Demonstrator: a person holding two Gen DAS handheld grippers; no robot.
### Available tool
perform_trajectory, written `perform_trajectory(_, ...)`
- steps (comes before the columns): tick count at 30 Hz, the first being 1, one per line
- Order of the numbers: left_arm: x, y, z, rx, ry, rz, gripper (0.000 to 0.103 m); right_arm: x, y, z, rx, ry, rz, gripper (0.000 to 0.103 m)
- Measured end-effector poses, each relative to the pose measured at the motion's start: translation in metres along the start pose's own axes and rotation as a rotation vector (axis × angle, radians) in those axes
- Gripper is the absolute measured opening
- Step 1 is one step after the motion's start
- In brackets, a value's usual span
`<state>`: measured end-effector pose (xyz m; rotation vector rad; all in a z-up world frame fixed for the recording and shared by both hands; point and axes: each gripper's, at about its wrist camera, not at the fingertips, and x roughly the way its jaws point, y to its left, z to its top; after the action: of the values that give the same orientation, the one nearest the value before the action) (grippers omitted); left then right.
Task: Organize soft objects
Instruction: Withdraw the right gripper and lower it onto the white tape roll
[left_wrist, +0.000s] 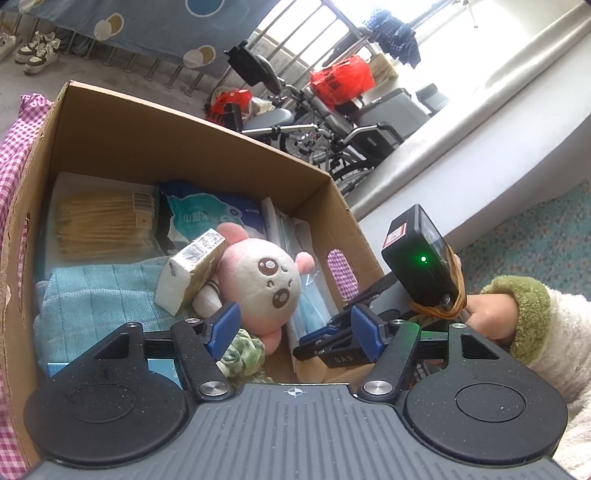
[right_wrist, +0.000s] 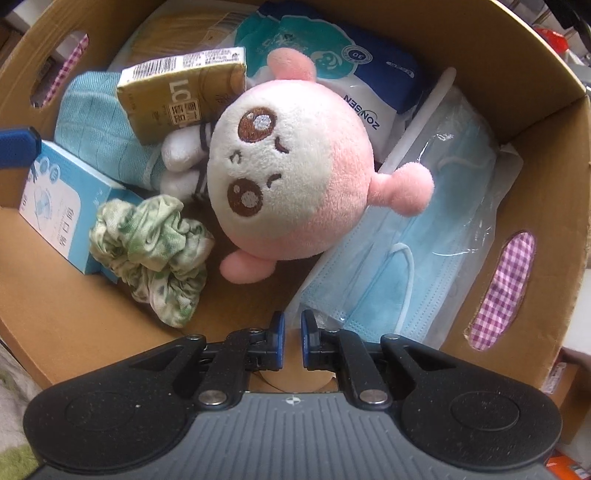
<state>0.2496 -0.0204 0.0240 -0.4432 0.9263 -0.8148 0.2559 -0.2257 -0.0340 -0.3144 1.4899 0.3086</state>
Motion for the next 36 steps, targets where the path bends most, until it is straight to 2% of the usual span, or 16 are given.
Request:
perform_trajectory(2,-0.001,-0.001,-0.001,0.006,-0.005,0.008,0.067,0.002,-0.001,0.003,-0.020,0.010,-0.025,0.011)
perform_trajectory(7,-0.010,-0.010,-0.006,0.024,-0.020,0.023,0.071,-0.004,0.001,0.000,0.005,-0.014,-0.015,0.013)
perform_trajectory(9,-0.015,-0.015,-0.008,0.031,-0.028,0.030,0.073,-0.015,0.001,-0.006,0.032,-0.045,0.001,0.019)
perform_trajectory(14,-0.030,-0.032,-0.019,0.063,-0.065,0.038,0.081,-0.060,-0.010,-0.031,0.114,-0.193,0.049,0.019)
perform_trajectory(18,-0.039,-0.050,-0.033,0.107,-0.085,0.048,0.089,-0.098,-0.021,-0.069,0.209,-0.357,0.125,0.020)
perform_trajectory(20,-0.040,-0.059,-0.043,0.137,-0.080,0.058,0.095,-0.118,-0.026,-0.091,0.251,-0.443,0.160,0.030)
perform_trajectory(22,-0.039,-0.068,-0.054,0.171,-0.068,0.065,0.098,-0.132,-0.027,-0.118,0.296,-0.521,0.197,0.061)
perform_trajectory(26,-0.034,-0.081,-0.077,0.212,-0.027,0.065,0.101,-0.134,-0.018,-0.169,0.391,-0.653,0.245,0.062)
perform_trajectory(30,-0.027,-0.092,-0.097,0.246,0.009,0.083,0.102,-0.130,-0.009,-0.217,0.473,-0.716,0.245,0.062)
perform_trajectory(36,-0.010,-0.110,-0.128,0.325,0.076,0.135,0.102,-0.116,0.006,-0.278,0.568,-0.802,0.261,0.068)
